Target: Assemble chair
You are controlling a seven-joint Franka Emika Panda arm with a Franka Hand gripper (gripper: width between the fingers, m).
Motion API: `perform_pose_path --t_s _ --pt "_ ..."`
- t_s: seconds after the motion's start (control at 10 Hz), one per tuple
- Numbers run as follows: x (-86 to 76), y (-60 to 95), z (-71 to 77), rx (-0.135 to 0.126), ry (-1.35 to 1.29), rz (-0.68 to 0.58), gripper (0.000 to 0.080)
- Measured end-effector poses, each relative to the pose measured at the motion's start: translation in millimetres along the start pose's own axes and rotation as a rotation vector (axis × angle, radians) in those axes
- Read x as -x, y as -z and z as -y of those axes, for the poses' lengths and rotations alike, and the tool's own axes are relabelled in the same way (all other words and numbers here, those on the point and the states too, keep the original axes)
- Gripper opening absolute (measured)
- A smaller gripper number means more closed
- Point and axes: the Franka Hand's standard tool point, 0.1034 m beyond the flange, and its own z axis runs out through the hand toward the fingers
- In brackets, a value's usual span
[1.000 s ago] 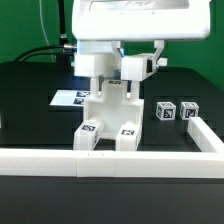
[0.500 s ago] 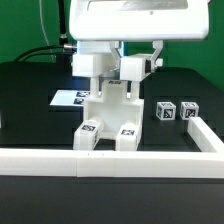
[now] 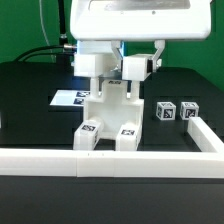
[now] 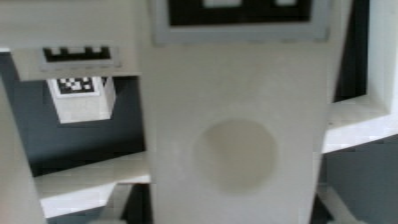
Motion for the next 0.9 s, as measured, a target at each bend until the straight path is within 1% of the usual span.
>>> perform_pose_path --t_s 0.2,0.3,0.7,0.9 --pt "-0.4 -0.4 -5.0 0.003 0.001 -0.001 0.0285" --pt "-0.7 -0.4 -4.8 0.003 -0.004 -0.007 0.0285" --pt "-0.8 -0.2 -2.5 0.001 -0.007 -0.011 0.0285" --pt "1.7 0.0 2.5 -0.001 -0.009 -0.010 0.0285"
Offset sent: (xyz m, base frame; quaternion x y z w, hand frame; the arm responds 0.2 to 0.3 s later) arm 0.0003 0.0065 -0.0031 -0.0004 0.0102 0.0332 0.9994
